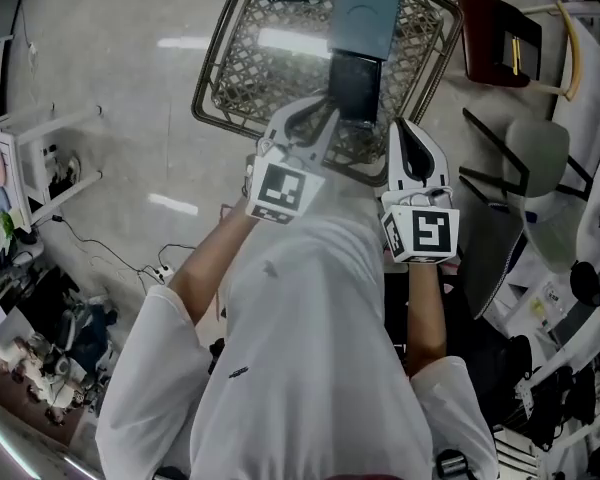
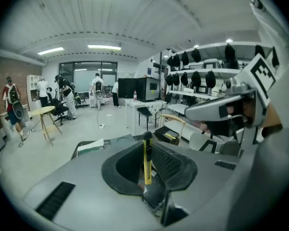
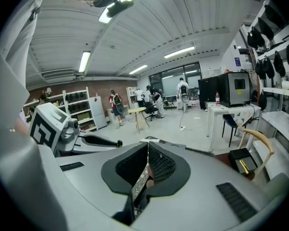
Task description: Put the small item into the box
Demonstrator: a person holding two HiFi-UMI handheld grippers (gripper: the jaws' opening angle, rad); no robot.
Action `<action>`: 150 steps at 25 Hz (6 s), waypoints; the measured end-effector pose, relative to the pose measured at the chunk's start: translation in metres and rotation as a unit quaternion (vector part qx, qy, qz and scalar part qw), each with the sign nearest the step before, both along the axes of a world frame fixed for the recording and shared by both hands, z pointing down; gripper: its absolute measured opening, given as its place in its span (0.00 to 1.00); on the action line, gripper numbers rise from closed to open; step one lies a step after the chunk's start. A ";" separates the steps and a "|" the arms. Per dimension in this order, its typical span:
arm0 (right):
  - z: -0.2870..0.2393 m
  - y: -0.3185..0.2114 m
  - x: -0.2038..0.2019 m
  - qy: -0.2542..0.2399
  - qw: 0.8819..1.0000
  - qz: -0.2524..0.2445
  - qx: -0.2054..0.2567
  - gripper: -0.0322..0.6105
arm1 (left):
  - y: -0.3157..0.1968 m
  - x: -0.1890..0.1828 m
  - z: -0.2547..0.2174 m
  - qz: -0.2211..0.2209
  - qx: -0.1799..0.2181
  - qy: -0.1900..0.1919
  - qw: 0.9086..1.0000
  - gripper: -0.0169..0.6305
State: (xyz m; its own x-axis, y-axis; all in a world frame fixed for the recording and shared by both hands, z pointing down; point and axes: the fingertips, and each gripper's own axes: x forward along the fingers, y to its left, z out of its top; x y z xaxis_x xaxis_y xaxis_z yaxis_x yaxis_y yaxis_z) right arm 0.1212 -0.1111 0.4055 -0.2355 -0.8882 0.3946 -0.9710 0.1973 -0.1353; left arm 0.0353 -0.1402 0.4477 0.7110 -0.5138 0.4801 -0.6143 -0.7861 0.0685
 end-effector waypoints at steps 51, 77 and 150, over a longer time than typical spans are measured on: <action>0.133 -0.023 0.016 -0.036 0.997 -0.003 -0.075 0.05 | -0.020 0.070 0.276 -0.165 -0.323 -0.049 0.931 0.10; 0.131 -0.021 0.030 -0.051 0.996 0.009 -0.072 0.05 | -0.023 0.066 0.283 -0.202 -0.344 -0.061 0.915 0.12; -0.111 0.034 -0.035 0.037 0.994 0.001 0.103 0.05 | 0.023 -0.140 -0.145 -0.193 0.020 0.156 0.969 0.03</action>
State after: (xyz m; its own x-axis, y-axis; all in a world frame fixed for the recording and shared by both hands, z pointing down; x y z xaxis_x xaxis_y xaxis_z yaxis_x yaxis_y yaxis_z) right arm 0.0857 -0.0775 0.2940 -0.2104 -0.9523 0.2211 -0.9773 0.2110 -0.0215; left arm -0.1049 -0.1171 0.3022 0.5692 -0.7839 0.2479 -0.8175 -0.5075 0.2723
